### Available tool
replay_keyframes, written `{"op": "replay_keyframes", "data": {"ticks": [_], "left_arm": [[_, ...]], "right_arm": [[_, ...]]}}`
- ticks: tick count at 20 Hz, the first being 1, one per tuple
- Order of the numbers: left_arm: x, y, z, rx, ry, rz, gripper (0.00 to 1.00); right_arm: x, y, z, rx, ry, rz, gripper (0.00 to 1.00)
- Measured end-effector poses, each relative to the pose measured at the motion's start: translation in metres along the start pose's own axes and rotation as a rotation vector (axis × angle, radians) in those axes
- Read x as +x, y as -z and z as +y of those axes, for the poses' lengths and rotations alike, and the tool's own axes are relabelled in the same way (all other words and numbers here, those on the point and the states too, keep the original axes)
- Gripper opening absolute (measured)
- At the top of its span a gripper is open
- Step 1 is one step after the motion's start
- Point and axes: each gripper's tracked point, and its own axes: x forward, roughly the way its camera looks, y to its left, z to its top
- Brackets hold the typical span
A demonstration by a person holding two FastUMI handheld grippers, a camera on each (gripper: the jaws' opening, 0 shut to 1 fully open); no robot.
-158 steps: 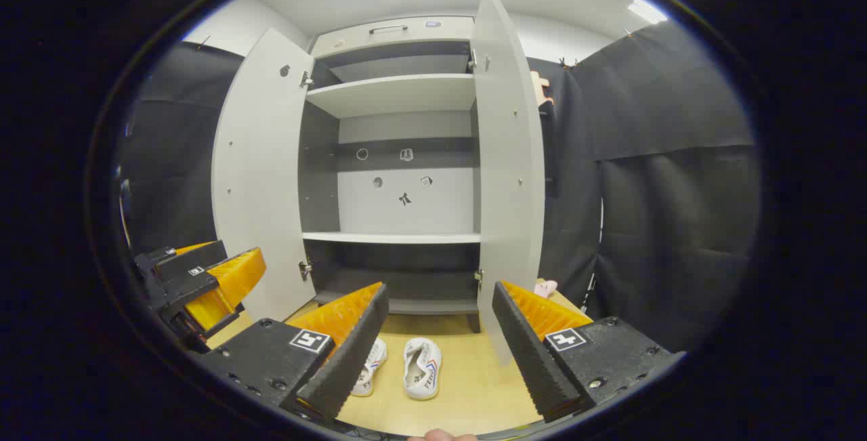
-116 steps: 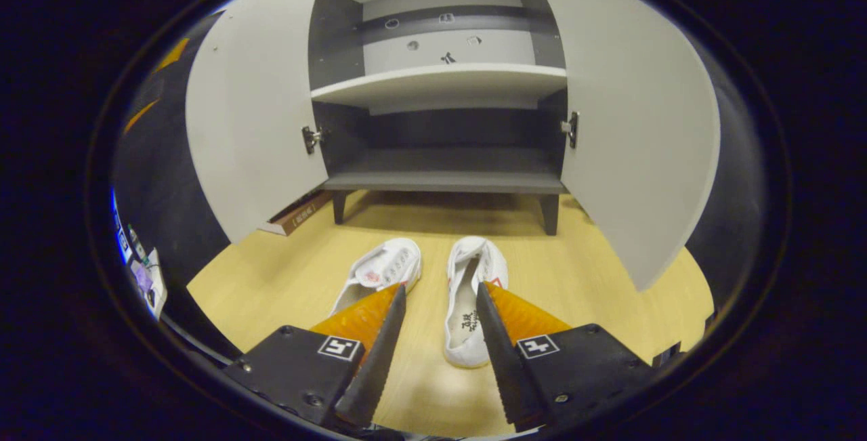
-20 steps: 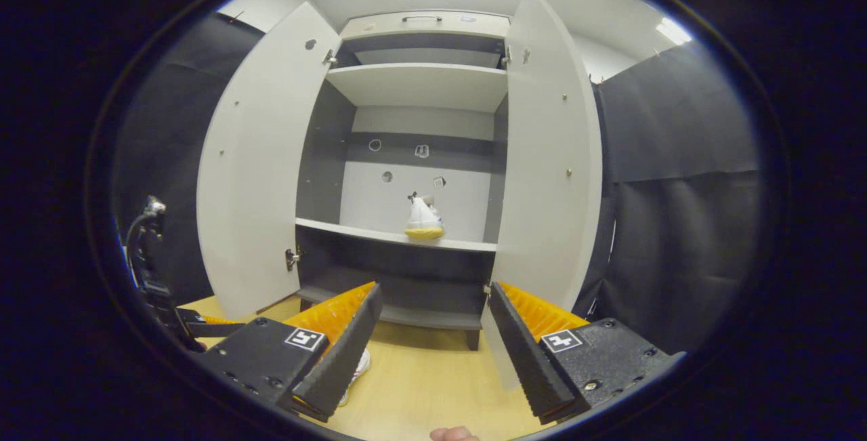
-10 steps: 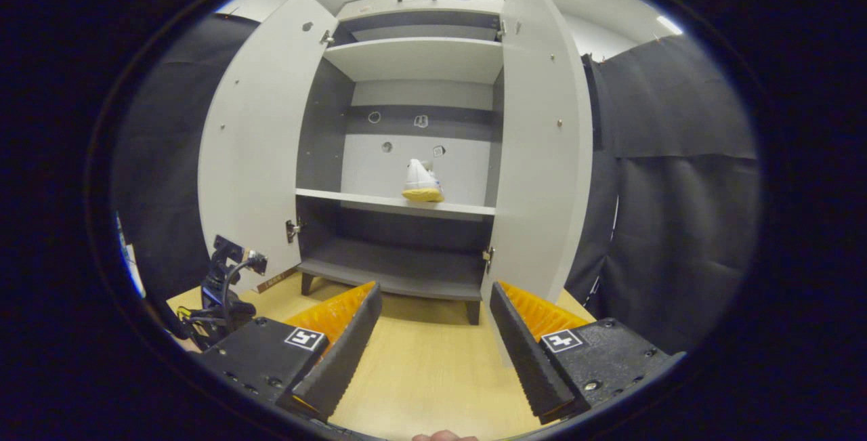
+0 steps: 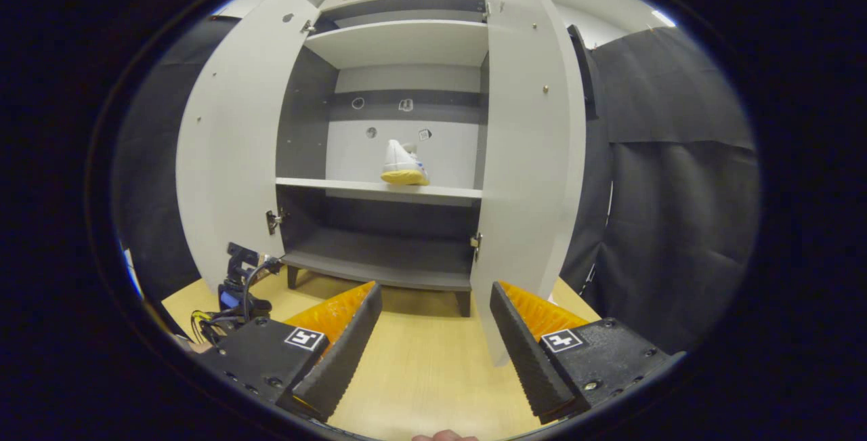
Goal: Grab one shoe with the right hand and put it into the shoe cabinet, grab the other shoe with the left hand and put it into the shoe cabinet; then close the right door with the right hand and the left door with the left hand.
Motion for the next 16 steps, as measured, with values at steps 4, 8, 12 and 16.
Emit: {"op": "replay_keyframes", "data": {"ticks": [4,8,12,16], "left_arm": [[0.012,-0.006,0.000,-0.020,0.002,-0.041,0.95],[0.020,-0.010,-0.008,-0.048,0.017,-0.071,0.79],[0.023,-0.014,0.000,-0.029,-0.056,-0.095,0.41],[0.011,-0.018,-0.001,-0.047,-0.024,-0.114,0.00]], "right_arm": [[0.009,0.006,0.001,-0.020,-0.004,0.016,1.00],[0.015,0.011,0.004,-0.035,-0.012,0.036,1.00],[0.017,0.015,0.005,-0.056,-0.019,0.043,1.00],[0.020,0.019,0.008,-0.070,-0.034,0.048,1.00]]}}
